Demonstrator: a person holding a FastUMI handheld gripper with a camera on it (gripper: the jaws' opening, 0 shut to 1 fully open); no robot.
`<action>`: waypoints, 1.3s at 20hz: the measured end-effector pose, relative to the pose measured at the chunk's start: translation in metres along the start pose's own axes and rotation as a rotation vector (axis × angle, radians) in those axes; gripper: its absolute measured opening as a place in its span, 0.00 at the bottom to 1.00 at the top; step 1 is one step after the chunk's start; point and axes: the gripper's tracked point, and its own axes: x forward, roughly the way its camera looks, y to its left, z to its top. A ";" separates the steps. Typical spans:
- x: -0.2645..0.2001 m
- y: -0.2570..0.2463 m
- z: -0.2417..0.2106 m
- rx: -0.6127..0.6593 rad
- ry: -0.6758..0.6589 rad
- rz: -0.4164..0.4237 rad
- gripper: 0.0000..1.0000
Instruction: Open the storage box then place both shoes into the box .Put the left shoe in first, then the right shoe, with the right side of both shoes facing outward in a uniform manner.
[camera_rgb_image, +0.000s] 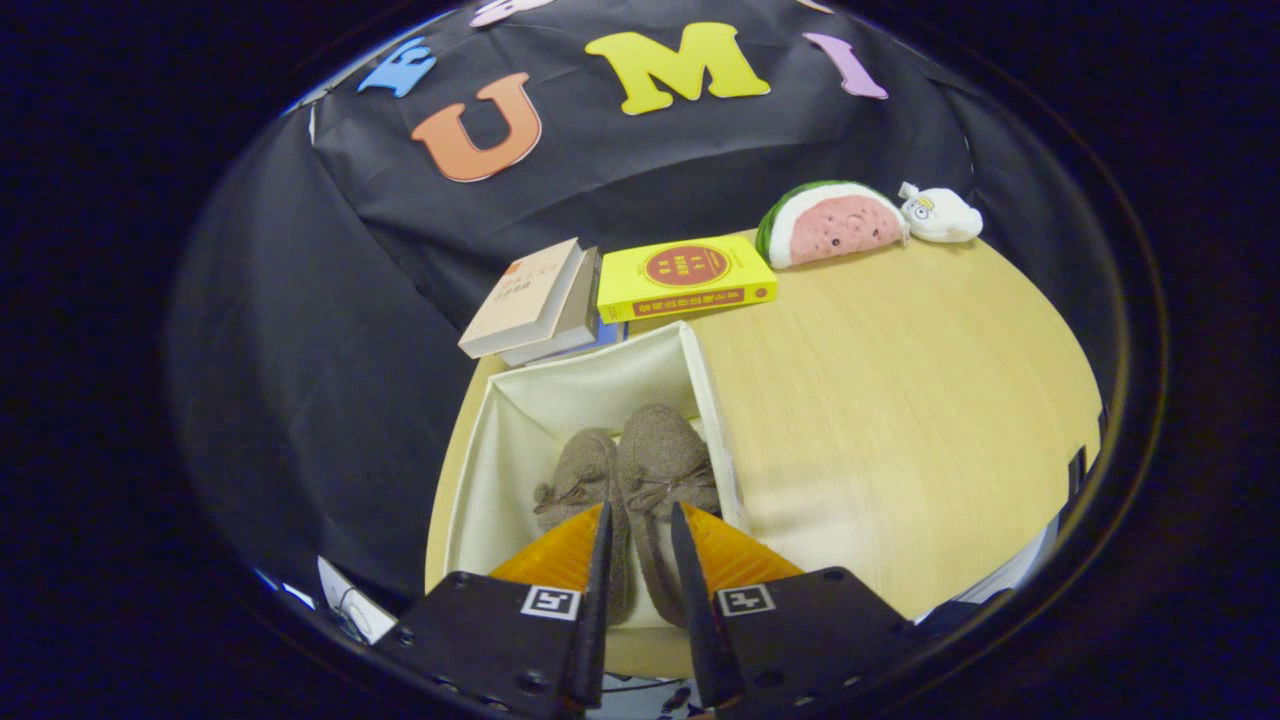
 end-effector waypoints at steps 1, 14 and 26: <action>-0.003 0.001 0.001 -0.013 -0.009 0.000 0.46; -0.116 -0.013 0.044 -0.228 -0.484 -0.128 0.96; -0.183 -0.107 0.063 -0.298 -0.667 -0.349 0.95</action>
